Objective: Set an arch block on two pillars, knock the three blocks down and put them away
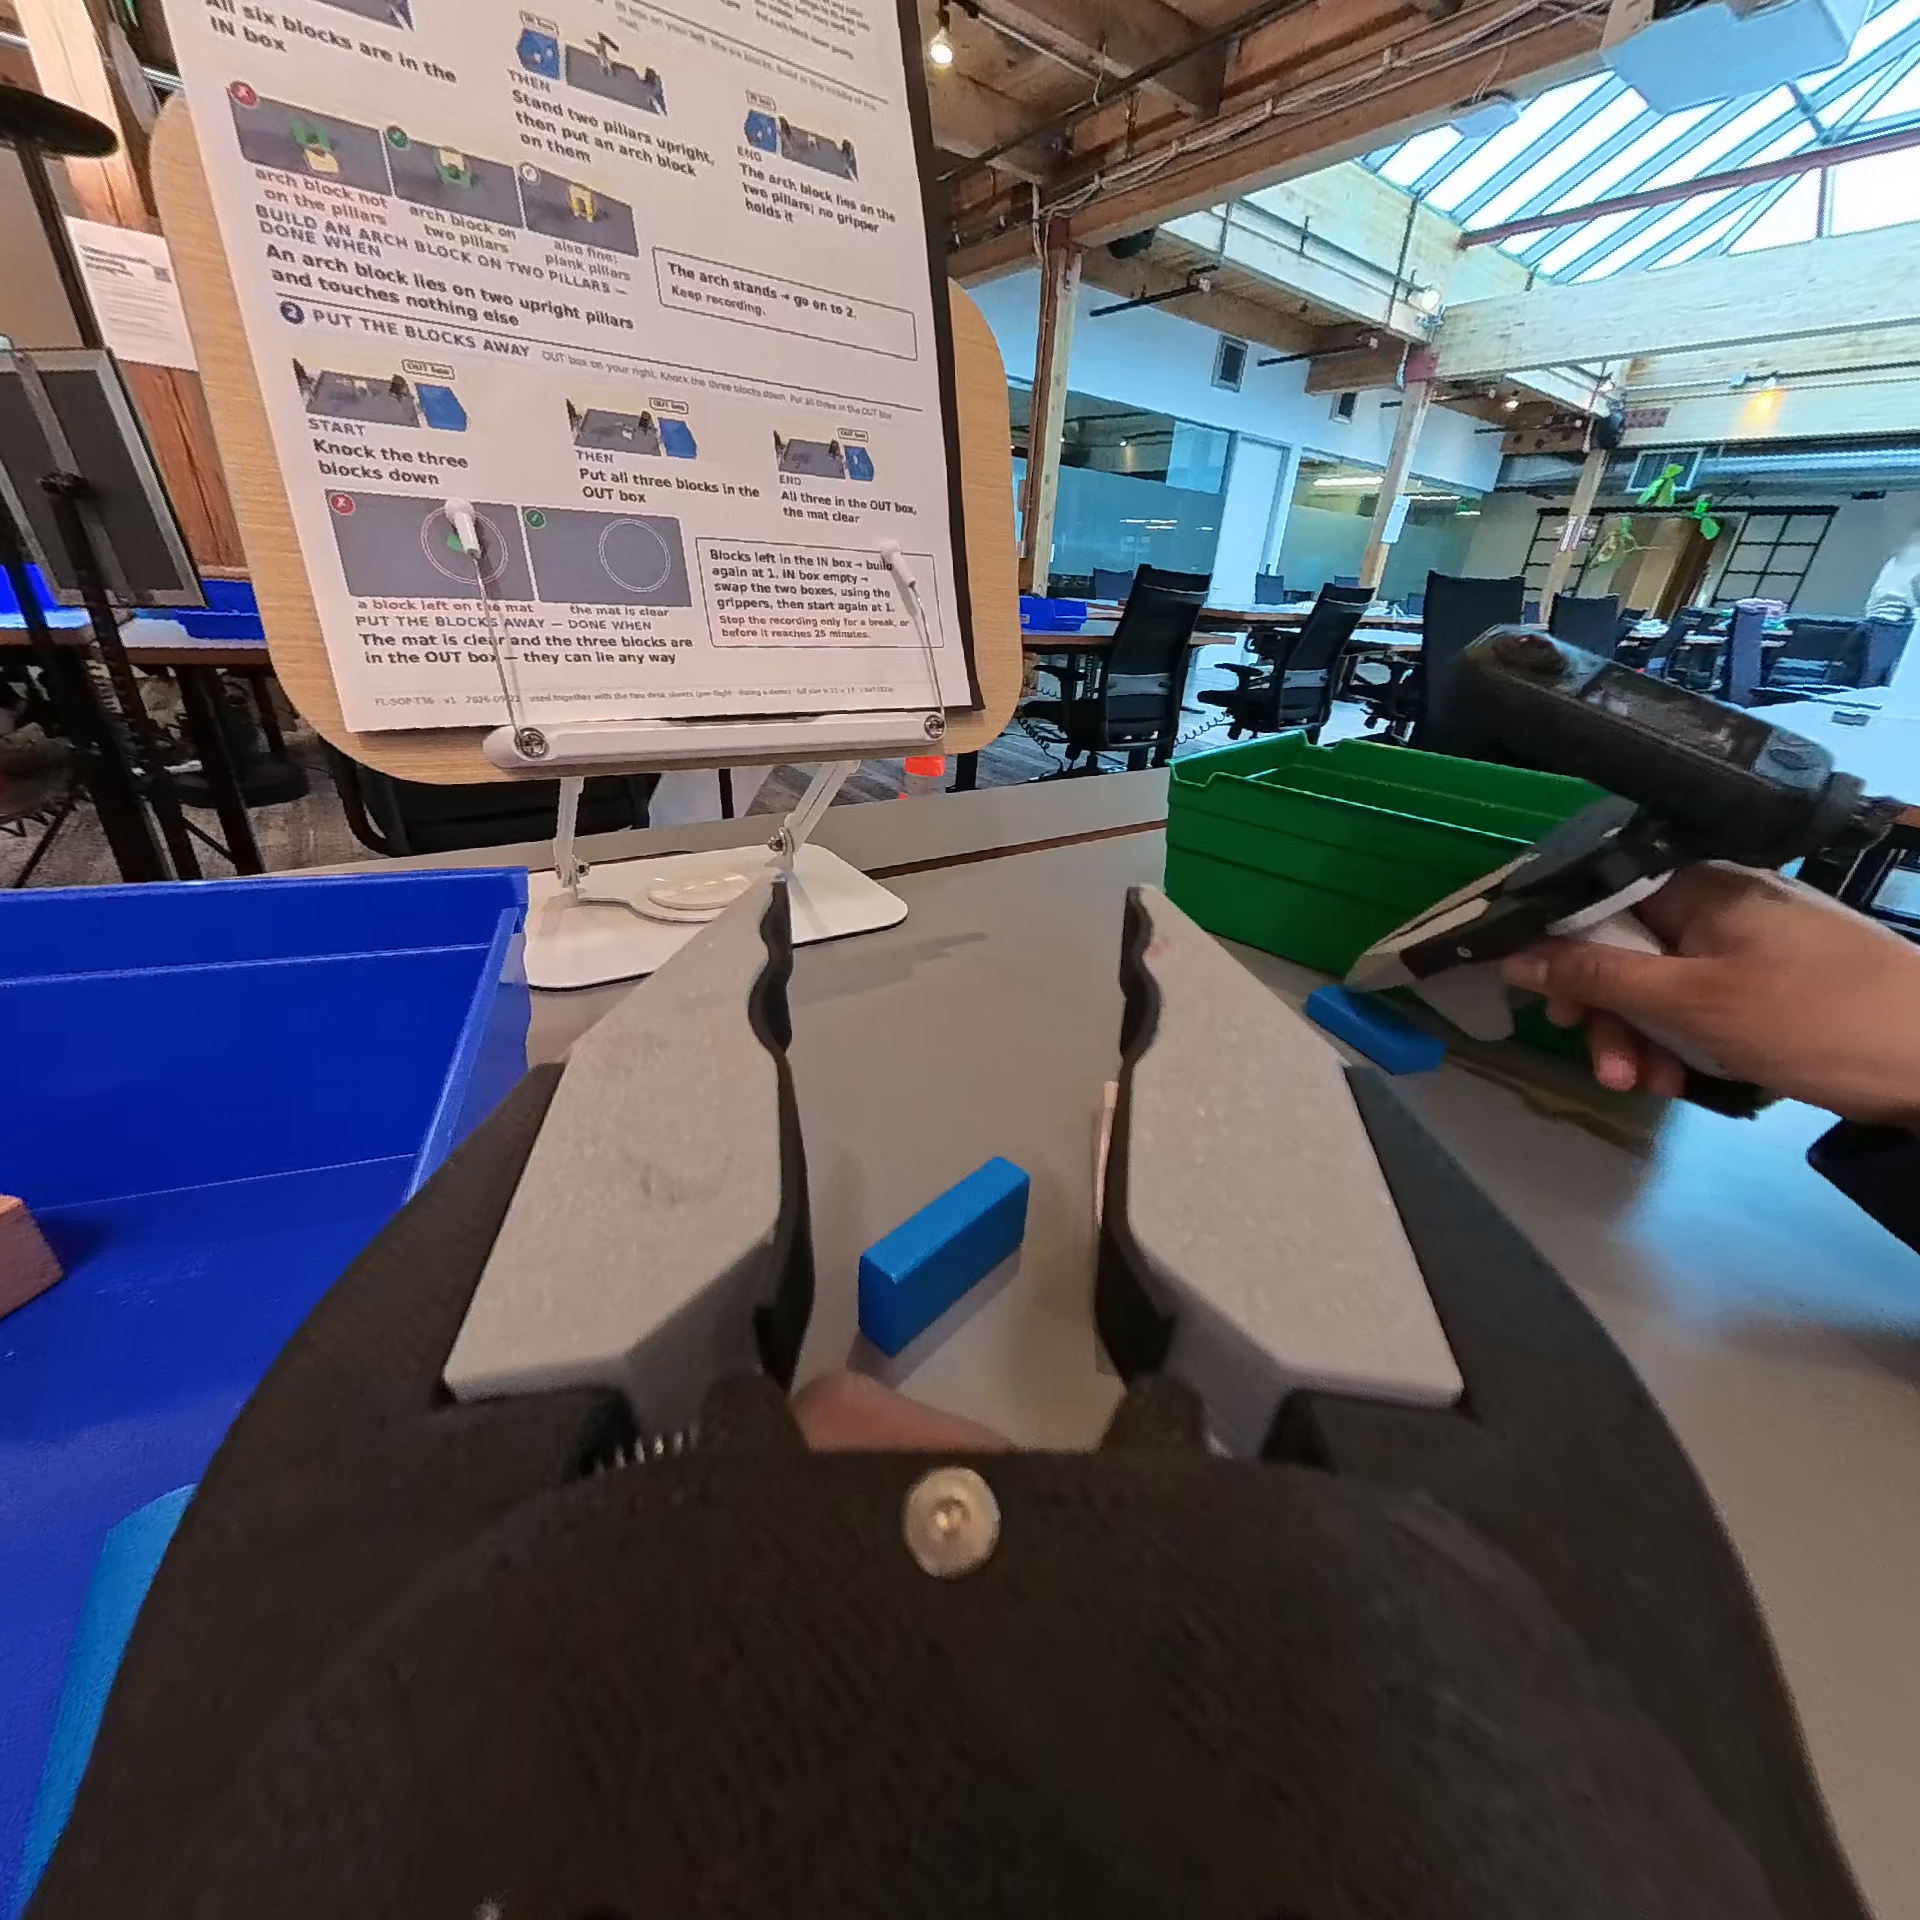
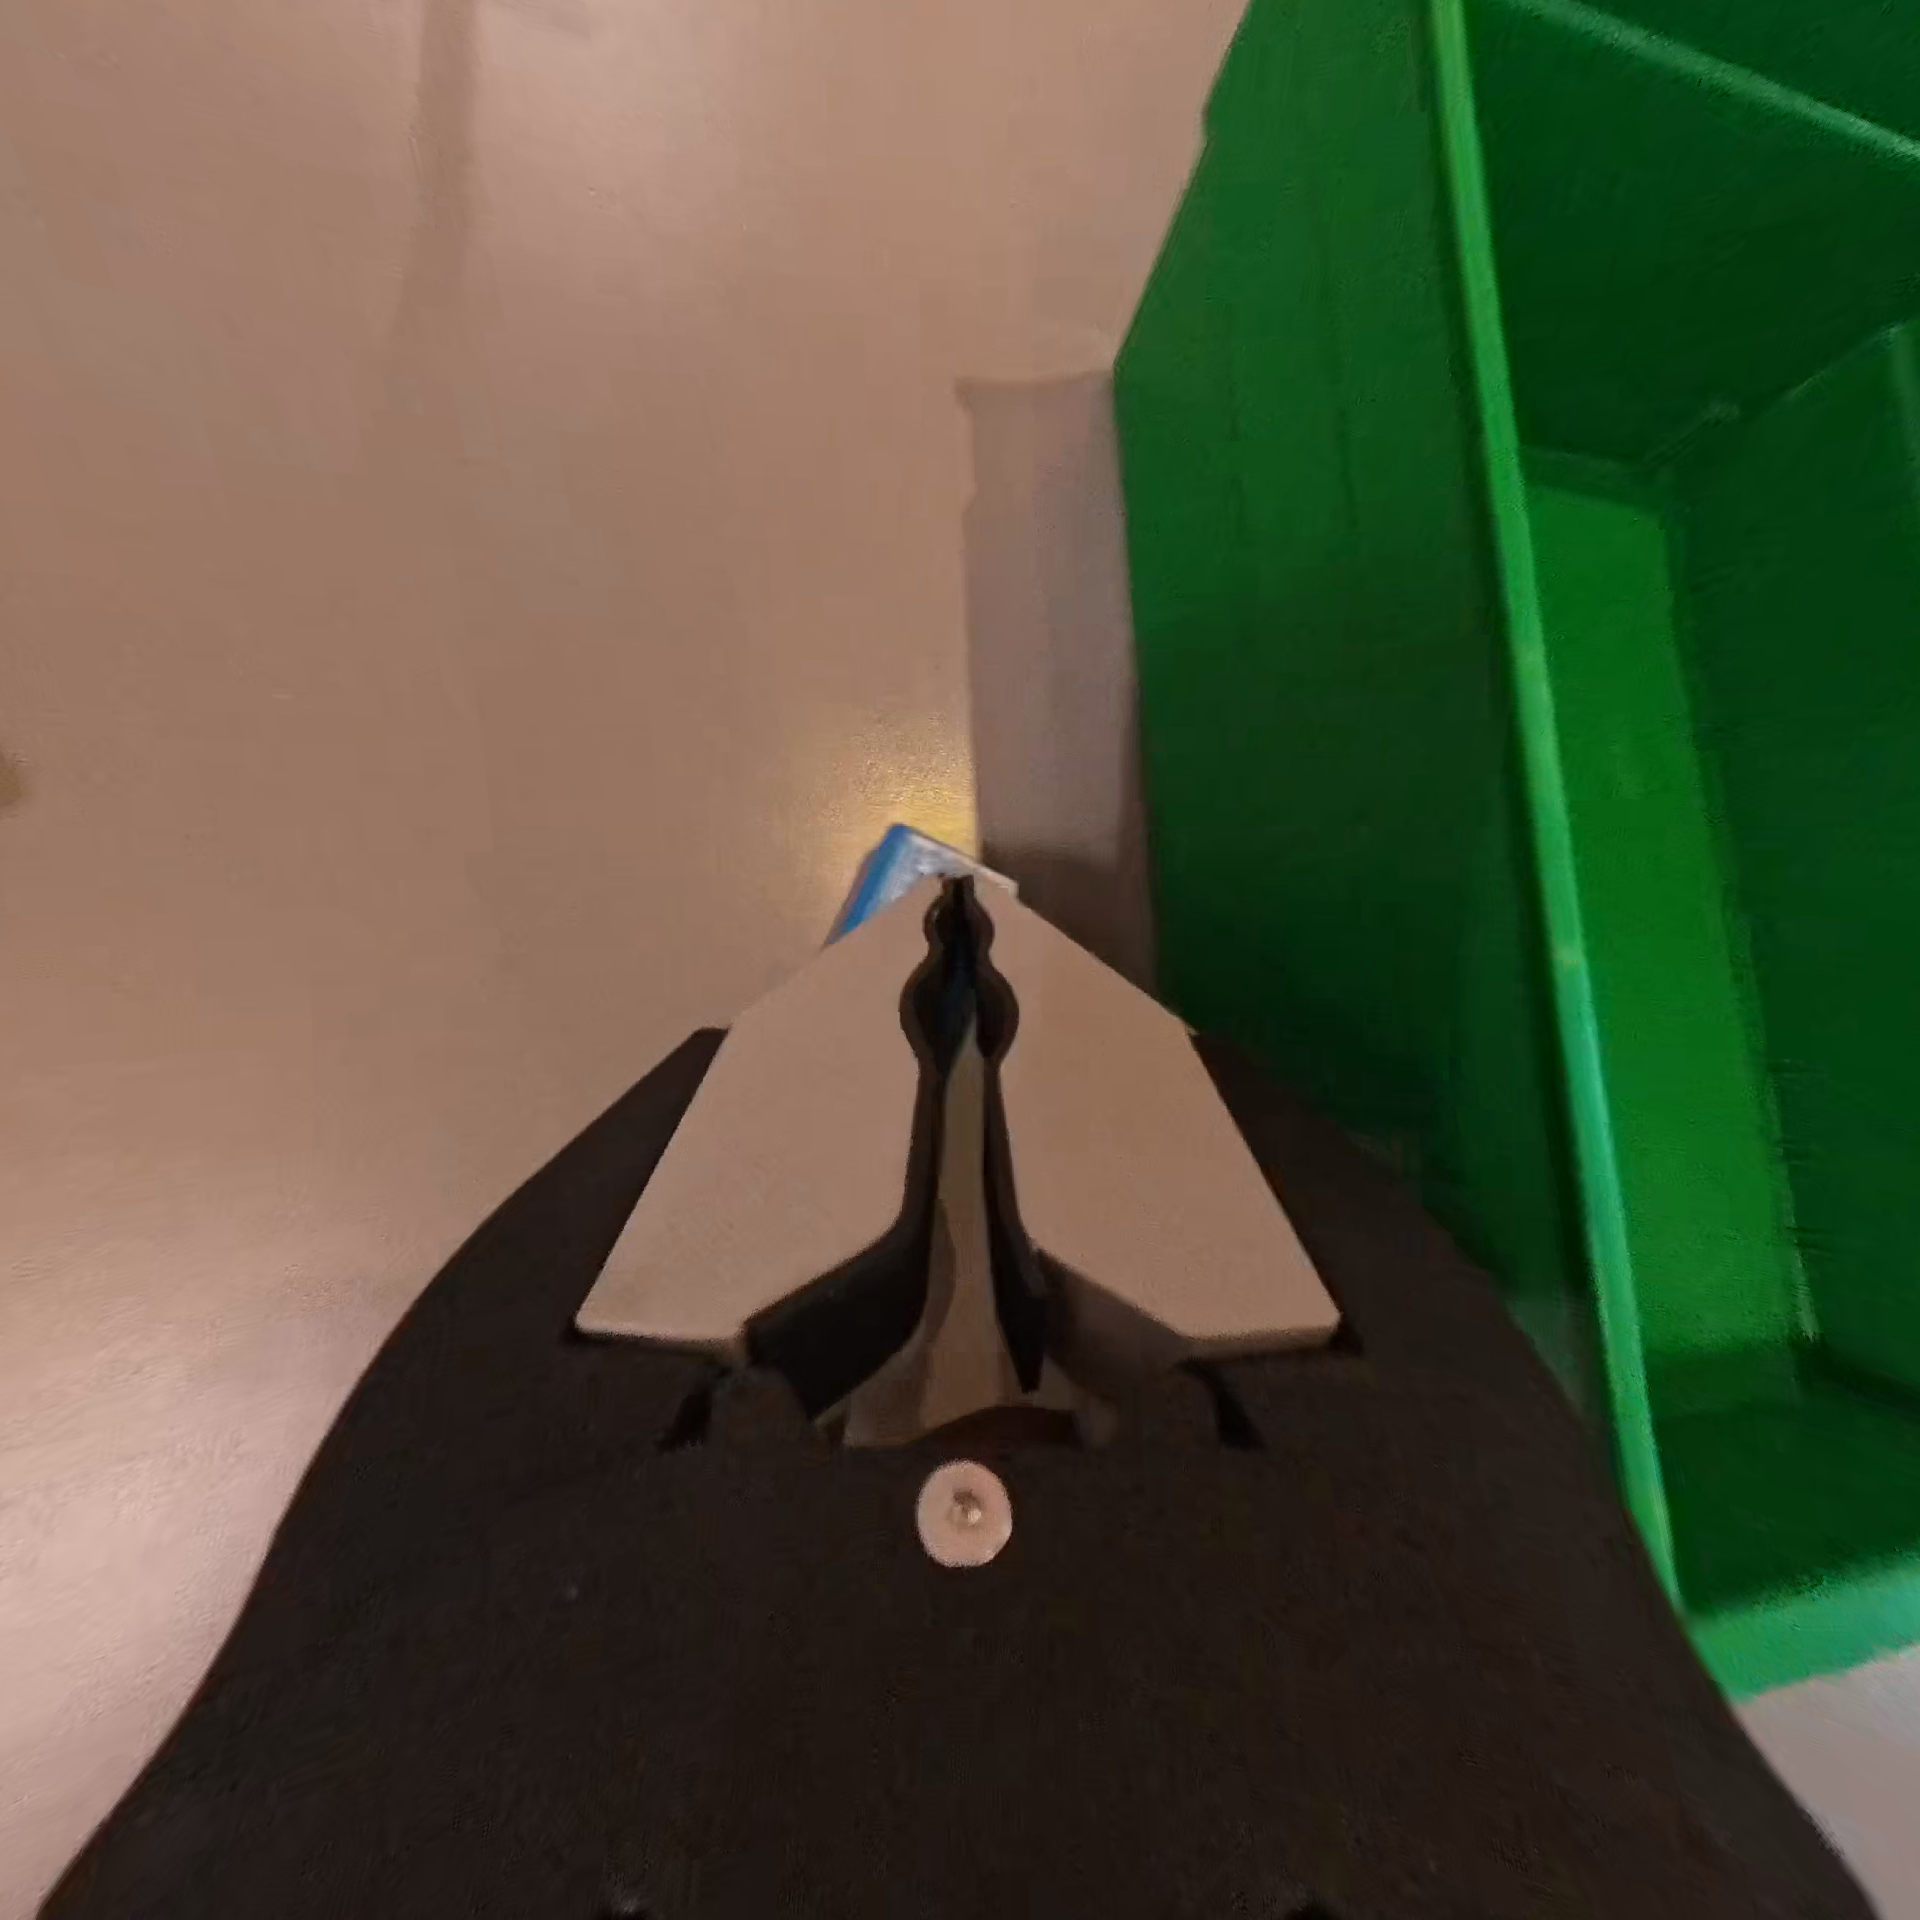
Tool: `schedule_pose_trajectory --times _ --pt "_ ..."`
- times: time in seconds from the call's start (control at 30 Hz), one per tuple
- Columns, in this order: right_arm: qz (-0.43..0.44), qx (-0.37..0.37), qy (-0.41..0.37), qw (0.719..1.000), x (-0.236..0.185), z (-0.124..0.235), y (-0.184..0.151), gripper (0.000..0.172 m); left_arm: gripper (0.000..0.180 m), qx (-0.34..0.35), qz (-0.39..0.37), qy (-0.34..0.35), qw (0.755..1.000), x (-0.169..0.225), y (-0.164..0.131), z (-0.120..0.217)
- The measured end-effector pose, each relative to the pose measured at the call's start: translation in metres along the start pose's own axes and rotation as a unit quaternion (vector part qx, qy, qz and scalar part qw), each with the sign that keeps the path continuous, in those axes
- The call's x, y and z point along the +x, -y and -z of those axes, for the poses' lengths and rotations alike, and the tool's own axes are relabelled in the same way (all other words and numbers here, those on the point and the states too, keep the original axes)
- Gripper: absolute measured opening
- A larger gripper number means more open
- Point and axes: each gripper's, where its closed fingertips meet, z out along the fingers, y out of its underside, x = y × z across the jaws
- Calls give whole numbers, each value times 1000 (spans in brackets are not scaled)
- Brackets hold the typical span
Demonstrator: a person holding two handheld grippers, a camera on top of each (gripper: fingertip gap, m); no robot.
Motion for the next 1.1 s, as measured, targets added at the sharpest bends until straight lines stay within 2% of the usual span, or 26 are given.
schedule_pose_trajectory --times 0.1,0.13,0.27,0.37,0.47,0.63,0.7,0.73,0.77,0.8,0.9,0.97,1.0,1.1 --pt "-13 11 158 987 -53 7 5 0 62 -2 -1 -1 1000 0 -1 0" --pt "-13 9 172 985 -59 6 5 0 62 -4 -3 -1 1000 1 -2 -1" --pt "2 44 46 998 -18 8 16 0 62 -6 -7 -2 1000 2 -3 -1" --pt "-22 55 22 998 -2 13 18 9 62 -10 -7 -4 1000 3 -5 -2" --pt "-37 30 42 998 -3 6 8 14 62 -13 -11 -5 1000 4 -6 -2" --pt "-32 7 27 999 -1 3 -2 17 62 -12 -8 -4 1000 3 -6 -2" --pt "-38 11 49 998 -7 3 -1 4 62 -13 -10 -4 1000 3 -6 -3" --pt "-43 14 74 996 -14 4 0 8 62 -14 -11 -4 1000 3 -7 -3" --pt "-52 18 110 992 -25 6 2 33 62 -14 -12 -4 1000 3 -7 -3" --pt "-64 23 137 988 -33 8 4 47 62 -15 -12 -3 1000 3 -7 -3" --pt "-60 30 163 984 -42 10 8 44 62 -16 -11 -3 1000 3 -8 -3" --pt "-68 40 210 974 -54 17 13 42 62 -17 -12 -2 1000 3 -8 -3" --pt "-77 52 215 972 -52 20 17 43 62 -16 -12 -2 1000 3 -8 -3" --pt "-72 79 131 986 -22 22 24 44 62 -15 -11 -1 1000 2 -8 -3"
